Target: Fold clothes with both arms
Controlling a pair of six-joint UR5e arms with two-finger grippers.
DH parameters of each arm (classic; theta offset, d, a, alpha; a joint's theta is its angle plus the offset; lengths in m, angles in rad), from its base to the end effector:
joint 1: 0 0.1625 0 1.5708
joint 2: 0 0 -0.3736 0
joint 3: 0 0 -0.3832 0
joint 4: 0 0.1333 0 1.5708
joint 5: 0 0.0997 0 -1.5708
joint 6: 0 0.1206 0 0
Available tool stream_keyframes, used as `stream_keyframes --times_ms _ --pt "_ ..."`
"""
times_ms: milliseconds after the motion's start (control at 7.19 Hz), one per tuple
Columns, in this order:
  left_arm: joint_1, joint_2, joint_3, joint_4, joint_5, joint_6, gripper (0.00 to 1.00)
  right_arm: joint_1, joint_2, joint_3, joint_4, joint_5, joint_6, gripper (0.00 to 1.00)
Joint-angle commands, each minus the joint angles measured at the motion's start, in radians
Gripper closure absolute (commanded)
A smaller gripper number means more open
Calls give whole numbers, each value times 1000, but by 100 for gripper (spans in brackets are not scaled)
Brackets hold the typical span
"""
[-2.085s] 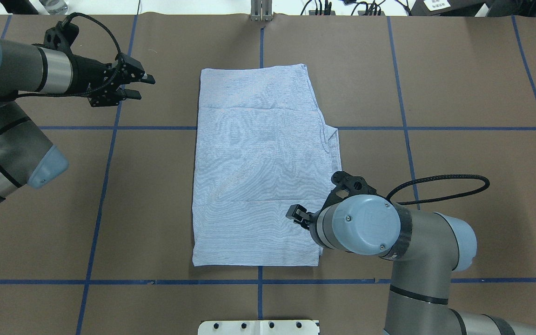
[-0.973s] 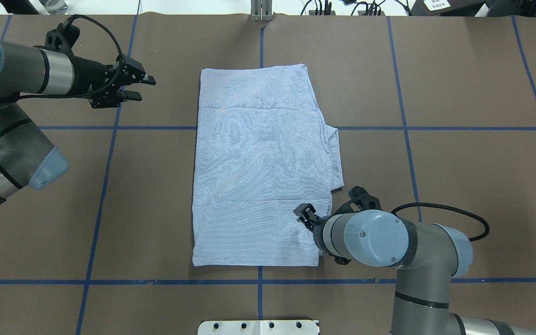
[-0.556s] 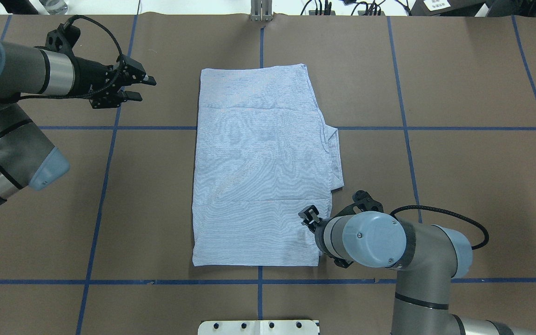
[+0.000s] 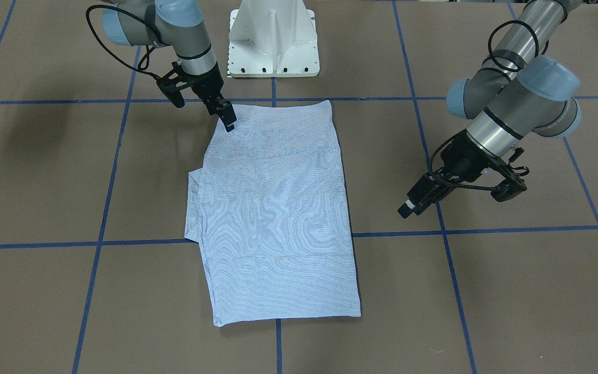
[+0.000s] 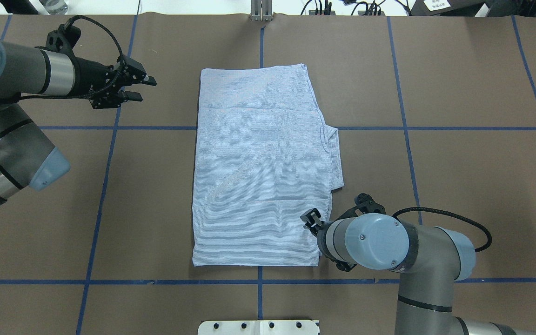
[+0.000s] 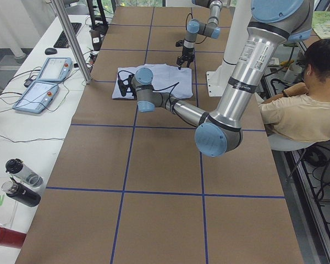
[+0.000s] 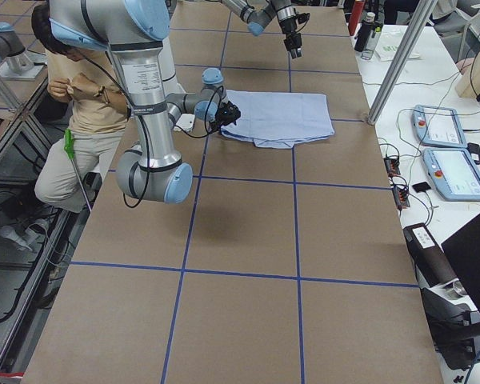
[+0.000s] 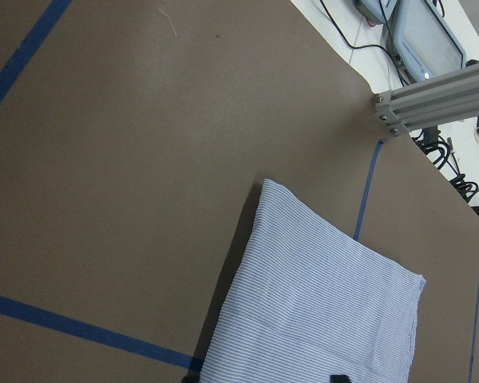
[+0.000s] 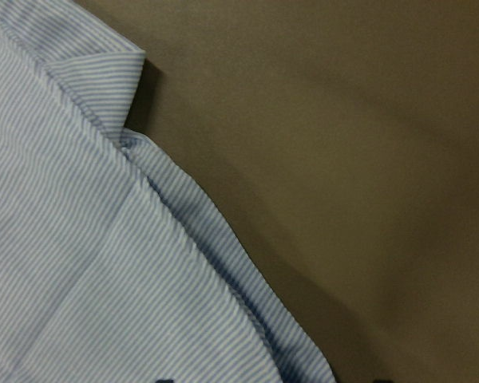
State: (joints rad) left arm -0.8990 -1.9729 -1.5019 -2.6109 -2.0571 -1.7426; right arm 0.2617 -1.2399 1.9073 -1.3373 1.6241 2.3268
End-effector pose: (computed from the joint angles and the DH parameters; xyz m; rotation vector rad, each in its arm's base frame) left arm 0.3334 -0.5429 0.3041 0.0989 1.4157 -0.5556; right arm -0.5261 -0.2723 0.2753 -0.2791 -0.8954 0.9215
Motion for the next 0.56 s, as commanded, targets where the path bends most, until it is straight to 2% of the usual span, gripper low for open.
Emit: stream_keyframes --times_ms 0,139,278,417 --pt "0 0 0 0 0 0 38 -12 -7 1 0 0 0 13" --pt "0 -1 0 0 0 0 38 -16 -7 -1 0 0 0 15" --pt "0 0 0 -1 0 0 38 -18 -6 1 0 0 6 22" --pt "0 0 0 -1 0 0 38 -22 -6 2 0 0 14 22"
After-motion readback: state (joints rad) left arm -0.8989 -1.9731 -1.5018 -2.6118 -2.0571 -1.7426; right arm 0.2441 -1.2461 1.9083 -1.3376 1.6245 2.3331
